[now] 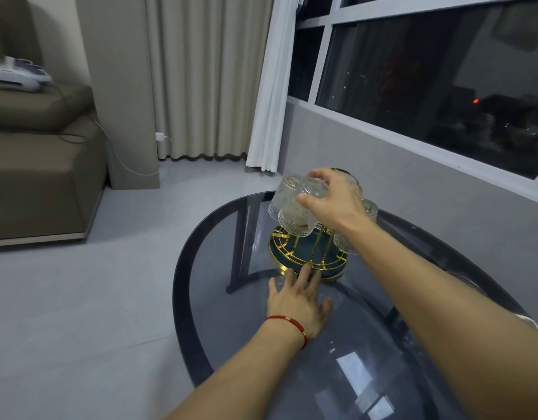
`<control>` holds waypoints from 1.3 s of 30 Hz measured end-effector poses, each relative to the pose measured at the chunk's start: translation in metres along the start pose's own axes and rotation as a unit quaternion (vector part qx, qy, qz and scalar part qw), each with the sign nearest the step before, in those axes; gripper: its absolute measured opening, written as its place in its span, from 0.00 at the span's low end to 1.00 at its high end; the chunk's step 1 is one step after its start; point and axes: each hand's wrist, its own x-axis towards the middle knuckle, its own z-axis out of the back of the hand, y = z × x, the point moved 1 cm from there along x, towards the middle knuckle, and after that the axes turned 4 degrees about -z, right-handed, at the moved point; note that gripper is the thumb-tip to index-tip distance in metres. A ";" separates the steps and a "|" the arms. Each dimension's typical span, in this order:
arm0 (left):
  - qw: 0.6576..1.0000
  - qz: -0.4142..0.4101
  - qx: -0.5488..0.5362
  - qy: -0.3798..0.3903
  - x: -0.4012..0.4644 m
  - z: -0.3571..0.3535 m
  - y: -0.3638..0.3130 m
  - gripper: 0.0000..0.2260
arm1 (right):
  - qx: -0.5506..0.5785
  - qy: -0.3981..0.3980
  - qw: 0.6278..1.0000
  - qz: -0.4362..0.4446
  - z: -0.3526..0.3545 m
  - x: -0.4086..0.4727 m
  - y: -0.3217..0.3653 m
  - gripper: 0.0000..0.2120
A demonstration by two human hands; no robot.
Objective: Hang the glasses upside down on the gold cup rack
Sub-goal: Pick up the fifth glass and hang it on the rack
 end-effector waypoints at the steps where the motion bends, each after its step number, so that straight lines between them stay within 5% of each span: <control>1: 1.000 -0.001 0.000 -0.002 0.000 0.000 0.000 0.30 | -0.005 0.005 1.000 -0.001 -0.003 0.000 -0.001 0.30; 18: 0.999 -0.009 0.043 -0.019 -0.010 0.002 -0.002 0.29 | -0.130 0.026 0.989 0.067 -0.028 -0.007 -0.017 0.21; 30: 0.998 -0.014 0.044 -0.053 -0.019 0.017 -0.028 0.20 | -0.028 -0.186 0.973 0.136 0.019 -0.117 -0.104 0.13; 36: 0.994 -0.042 -0.042 -0.097 -0.020 0.017 -0.055 0.18 | -0.001 -0.338 0.941 -0.014 0.052 -0.180 -0.182 0.22; 39: 0.990 -0.036 -0.086 -0.106 -0.018 0.014 -0.060 0.16 | 0.053 -0.306 0.931 -0.194 0.057 -0.190 -0.214 0.38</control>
